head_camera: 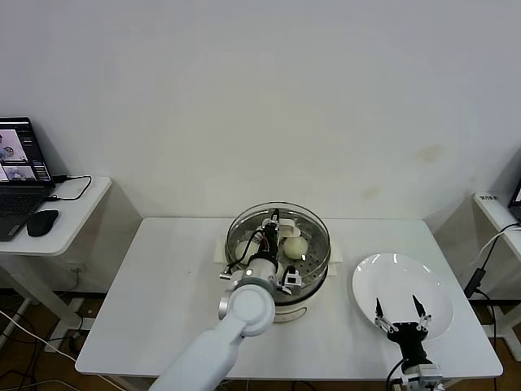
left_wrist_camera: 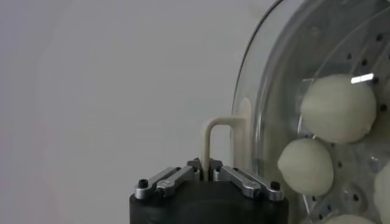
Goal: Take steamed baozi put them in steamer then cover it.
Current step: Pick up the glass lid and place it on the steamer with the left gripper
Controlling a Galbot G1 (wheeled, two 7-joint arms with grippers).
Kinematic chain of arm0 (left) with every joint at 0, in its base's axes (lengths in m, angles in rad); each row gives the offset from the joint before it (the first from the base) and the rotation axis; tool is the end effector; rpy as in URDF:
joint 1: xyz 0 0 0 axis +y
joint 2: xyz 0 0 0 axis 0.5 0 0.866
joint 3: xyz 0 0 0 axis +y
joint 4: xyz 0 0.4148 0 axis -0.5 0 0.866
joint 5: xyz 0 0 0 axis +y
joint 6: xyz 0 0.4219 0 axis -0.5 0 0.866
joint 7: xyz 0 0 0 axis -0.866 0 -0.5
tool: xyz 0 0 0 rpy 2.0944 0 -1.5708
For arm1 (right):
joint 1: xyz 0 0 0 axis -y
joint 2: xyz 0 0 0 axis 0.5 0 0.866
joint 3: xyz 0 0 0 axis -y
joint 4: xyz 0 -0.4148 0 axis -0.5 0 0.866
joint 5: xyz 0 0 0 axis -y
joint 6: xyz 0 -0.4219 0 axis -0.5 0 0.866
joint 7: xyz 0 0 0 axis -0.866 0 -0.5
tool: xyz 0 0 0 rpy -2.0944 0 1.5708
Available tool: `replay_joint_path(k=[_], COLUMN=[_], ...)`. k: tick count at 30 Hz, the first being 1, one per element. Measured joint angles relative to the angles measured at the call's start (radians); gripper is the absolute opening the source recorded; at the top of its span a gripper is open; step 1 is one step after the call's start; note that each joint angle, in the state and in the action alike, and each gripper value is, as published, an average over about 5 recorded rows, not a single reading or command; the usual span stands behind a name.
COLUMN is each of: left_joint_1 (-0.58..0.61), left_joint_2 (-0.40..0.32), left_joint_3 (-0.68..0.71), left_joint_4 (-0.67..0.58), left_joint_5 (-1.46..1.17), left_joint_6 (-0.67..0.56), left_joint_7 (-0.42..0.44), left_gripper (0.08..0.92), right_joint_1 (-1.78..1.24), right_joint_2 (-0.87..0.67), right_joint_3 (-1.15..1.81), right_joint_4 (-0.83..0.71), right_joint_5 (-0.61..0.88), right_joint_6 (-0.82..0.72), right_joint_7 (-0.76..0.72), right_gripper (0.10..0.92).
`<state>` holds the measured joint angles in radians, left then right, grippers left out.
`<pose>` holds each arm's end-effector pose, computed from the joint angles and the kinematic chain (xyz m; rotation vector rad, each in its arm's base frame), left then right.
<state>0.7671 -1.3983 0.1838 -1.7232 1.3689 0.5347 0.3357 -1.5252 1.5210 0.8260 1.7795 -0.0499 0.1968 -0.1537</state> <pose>0.4130 -0.2068 -0.2892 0.2878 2.1652 2.1215 0.2022 -0.1391 -0.4661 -0.1342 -3.0330 0.3288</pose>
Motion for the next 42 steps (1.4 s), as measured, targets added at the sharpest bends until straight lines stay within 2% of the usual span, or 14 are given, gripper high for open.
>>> replay_joint_path(k=[37, 40, 42], left_joint_1=[0.064, 0.069, 0.073], left_joint_2=[-0.062, -0.064, -0.064], left_joint_3=[-0.037, -0.040, -0.041], left_joint_4=[0.027, 0.023, 0.018], left_joint_5=[0.069, 0.068, 0.066], left_joint_6=[-0.034, -0.035, -0.036], left_joint_7=[-0.009, -0.013, -0.015], left_gripper=[0.141, 0.181, 0.240], right_joint_1=[-0.005, -0.004, -0.004], right_joint_2=[-0.007, -0.009, -0.009], right_joint_3=[-0.019, -0.020, -0.021], right_joint_4=[-0.004, -0.004, -0.005], right_joint_5=[-0.010, -0.010, -0.010], right_joint_6=[0.006, 0.006, 0.006], right_joint_7=[-0.005, -0.005, -0.005], right_gripper=[0.823, 0.822, 0.822])
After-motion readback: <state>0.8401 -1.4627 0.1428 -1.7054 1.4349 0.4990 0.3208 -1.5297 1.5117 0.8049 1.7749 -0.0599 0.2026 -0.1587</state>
